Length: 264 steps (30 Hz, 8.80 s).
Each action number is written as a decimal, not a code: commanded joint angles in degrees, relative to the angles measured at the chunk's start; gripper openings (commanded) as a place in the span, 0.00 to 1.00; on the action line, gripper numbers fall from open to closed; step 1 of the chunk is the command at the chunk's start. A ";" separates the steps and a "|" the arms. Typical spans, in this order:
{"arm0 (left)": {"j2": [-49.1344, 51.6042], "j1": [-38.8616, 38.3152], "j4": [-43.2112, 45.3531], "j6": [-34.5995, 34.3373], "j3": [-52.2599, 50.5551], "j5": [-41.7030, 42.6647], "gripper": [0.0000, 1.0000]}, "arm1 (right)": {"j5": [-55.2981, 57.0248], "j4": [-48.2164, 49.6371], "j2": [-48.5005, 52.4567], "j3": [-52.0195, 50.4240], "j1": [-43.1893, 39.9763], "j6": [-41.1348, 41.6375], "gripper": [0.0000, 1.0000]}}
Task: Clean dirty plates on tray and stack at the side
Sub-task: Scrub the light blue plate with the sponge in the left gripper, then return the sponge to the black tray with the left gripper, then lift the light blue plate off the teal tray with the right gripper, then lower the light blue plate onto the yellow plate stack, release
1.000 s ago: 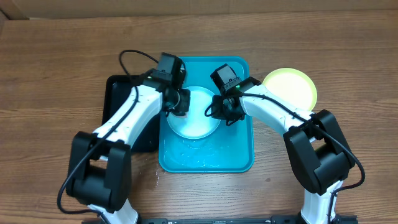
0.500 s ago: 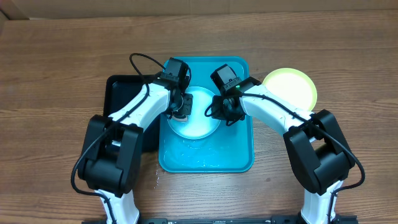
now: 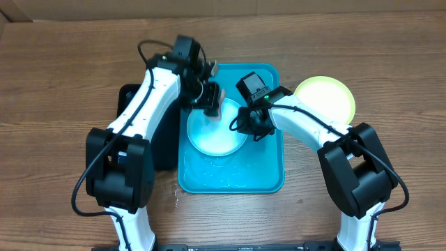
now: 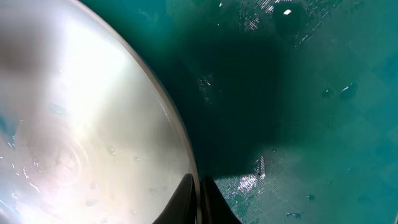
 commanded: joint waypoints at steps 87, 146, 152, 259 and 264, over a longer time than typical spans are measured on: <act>0.13 -4.72 10.25 -7.65 -17.03 -18.93 0.04 | -0.31 0.70 -0.22 -2.14 0.28 -0.15 0.04; -9.07 15.87 -21.18 -11.30 13.64 -15.74 0.67 | -0.28 1.77 -0.22 -2.19 0.28 -0.13 0.35; -20.04 16.41 -21.84 -11.43 14.51 -16.09 0.68 | -0.26 1.81 -0.22 -2.25 0.28 -0.13 0.12; -28.79 16.35 -27.52 -11.37 14.49 -22.69 1.00 | 3.91 -29.33 -4.74 16.68 -38.82 -6.60 0.04; -28.79 16.35 -27.52 -11.37 14.49 -22.67 1.00 | 3.76 -25.03 -4.74 13.22 -38.69 -6.62 0.06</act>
